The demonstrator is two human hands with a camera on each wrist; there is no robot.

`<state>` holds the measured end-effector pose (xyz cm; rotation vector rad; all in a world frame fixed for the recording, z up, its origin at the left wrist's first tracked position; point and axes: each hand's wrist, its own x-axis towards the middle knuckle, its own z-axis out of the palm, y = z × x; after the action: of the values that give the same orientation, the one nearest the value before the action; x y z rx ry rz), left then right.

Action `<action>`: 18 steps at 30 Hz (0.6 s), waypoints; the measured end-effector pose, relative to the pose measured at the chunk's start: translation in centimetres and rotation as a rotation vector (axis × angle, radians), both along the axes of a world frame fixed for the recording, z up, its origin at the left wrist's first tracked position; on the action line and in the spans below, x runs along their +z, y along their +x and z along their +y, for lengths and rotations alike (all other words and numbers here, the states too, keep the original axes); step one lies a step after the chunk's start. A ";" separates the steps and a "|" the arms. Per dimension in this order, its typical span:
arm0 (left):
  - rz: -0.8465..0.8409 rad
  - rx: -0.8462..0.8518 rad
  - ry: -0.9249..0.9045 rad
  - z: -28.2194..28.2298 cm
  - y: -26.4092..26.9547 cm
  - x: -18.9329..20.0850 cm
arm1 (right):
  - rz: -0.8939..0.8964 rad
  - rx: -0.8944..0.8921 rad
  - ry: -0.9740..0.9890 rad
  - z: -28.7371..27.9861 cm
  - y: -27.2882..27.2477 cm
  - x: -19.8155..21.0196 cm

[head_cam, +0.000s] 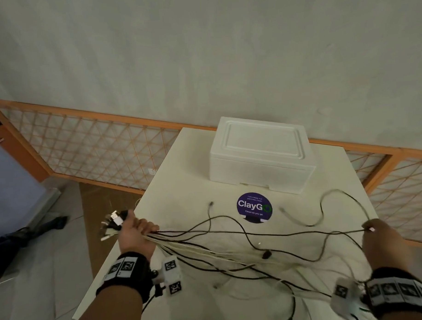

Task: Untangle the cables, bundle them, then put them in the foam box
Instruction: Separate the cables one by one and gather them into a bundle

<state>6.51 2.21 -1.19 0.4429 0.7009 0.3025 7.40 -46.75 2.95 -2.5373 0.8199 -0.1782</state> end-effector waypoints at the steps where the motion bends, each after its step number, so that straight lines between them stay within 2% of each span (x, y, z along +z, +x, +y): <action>1: -0.013 -0.022 0.008 -0.3 0.1 0.0 | 0.033 0.006 -0.014 0.0 0.0 -0.3; 5: -0.063 -0.139 0.055 -3.1 0.8 0.8 | 0.263 0.159 -0.104 4.5 0.6 -2.2; 7: -0.116 -0.201 0.065 -4.5 1.0 1.5 | 0.260 0.311 -0.156 8.6 1.2 -1.7; 8: -0.149 -0.237 0.067 -5.2 1.0 1.8 | 0.199 0.435 -0.125 11.0 1.4 -1.2; 10: -0.205 -0.320 0.083 -7.0 0.9 2.5 | 0.068 0.751 0.057 16.3 1.2 0.4; 12: -0.226 -0.407 0.122 -8.9 0.8 3.1 | 0.086 1.065 0.163 21.7 0.2 1.9; 13: -0.234 -0.450 0.150 -9.7 0.7 3.4 | 0.141 1.160 0.181 23.9 -0.3 2.2; 15: -0.228 -0.503 0.244 -10.5 0.7 3.7 | 0.227 1.203 0.164 26.6 -0.9 1.7; 18: -0.118 -0.456 0.317 -9.9 0.7 4.4 | 0.237 1.104 0.036 26.0 -0.7 0.1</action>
<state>7.23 -7.66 3.25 0.8630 0.4199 0.0056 6.74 -20.77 3.10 -2.6081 -0.5662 0.4880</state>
